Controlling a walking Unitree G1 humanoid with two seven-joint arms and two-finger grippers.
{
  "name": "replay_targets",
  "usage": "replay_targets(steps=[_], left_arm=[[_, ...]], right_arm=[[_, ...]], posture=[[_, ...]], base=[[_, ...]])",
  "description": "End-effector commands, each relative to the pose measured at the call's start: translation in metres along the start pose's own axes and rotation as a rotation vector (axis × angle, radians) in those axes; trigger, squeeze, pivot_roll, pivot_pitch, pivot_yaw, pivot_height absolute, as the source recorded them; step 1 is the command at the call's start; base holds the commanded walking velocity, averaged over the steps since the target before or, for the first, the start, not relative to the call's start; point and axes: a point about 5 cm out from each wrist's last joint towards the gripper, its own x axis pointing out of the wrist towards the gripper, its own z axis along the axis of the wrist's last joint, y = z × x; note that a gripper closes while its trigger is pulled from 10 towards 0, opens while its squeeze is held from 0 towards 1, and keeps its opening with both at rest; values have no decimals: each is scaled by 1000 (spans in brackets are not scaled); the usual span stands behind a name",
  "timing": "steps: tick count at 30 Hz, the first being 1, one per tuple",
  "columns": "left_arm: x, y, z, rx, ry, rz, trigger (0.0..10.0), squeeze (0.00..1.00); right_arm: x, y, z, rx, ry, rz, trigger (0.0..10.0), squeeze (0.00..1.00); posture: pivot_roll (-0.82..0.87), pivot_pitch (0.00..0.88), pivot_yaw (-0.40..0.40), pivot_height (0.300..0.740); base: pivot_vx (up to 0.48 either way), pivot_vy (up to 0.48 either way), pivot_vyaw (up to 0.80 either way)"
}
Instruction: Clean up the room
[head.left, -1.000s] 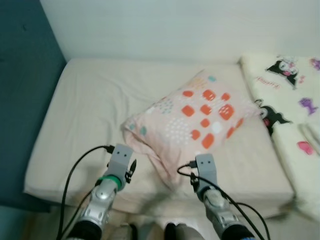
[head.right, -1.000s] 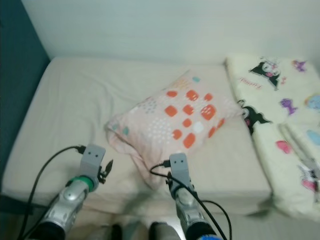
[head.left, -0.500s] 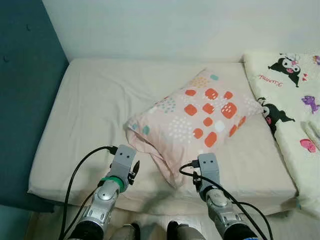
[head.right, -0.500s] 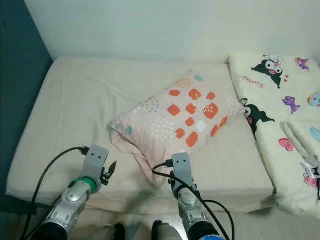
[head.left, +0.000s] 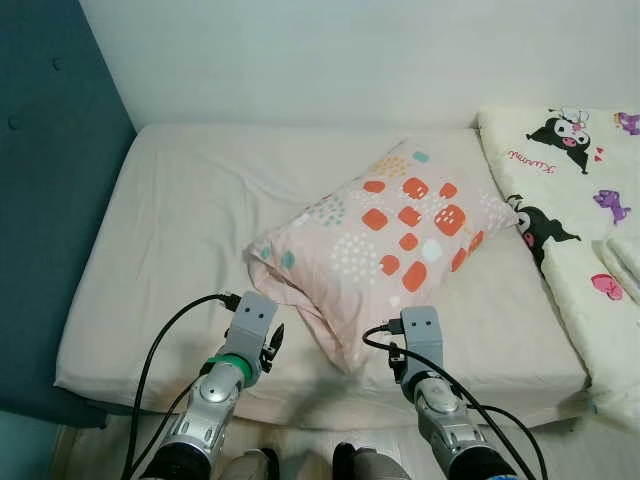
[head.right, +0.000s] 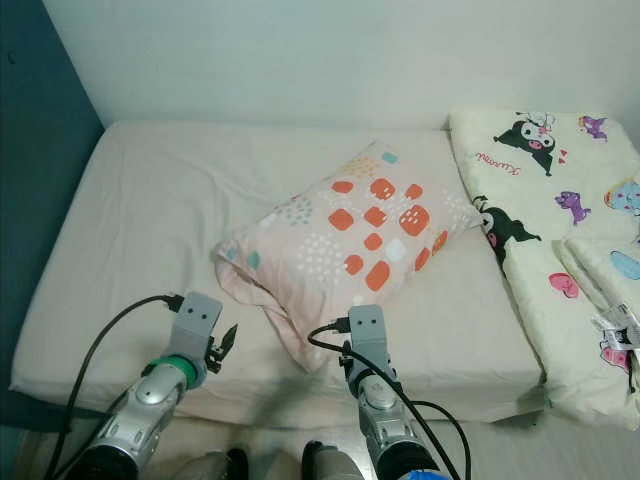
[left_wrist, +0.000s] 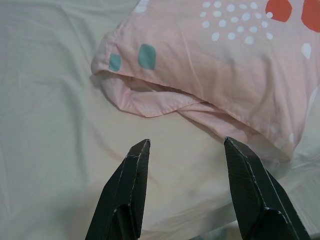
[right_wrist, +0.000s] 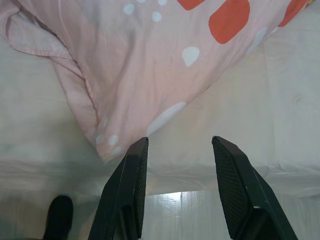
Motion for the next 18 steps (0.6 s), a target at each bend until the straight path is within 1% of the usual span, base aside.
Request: replay_targets(steps=[1,5,7,18], left_arm=[[-2,-3,-7,-8,22,-3,10000,0],[-2,0,-11,-17,40,38,10000,0],[-2,0,-11,-17,40,38,10000,0],[-3,4,-13,-27,51,59,10000,0]], right_arm=[[-3,-2,-8,10,15,-5,10000,0],[-3,-2,-6,18,3,-5,10000,0],[-3,-2,-6,18,3,-5,10000,0],[-3,-2,-4,25,-9,-3,10000,0]], posture=[[-23,97,15,705],[-24,100,14,690],[-24,100,14,690],[-20,113,10,650]], base=[[0,0,0],[0,0,0],[0,0,0],[0,0,0]])
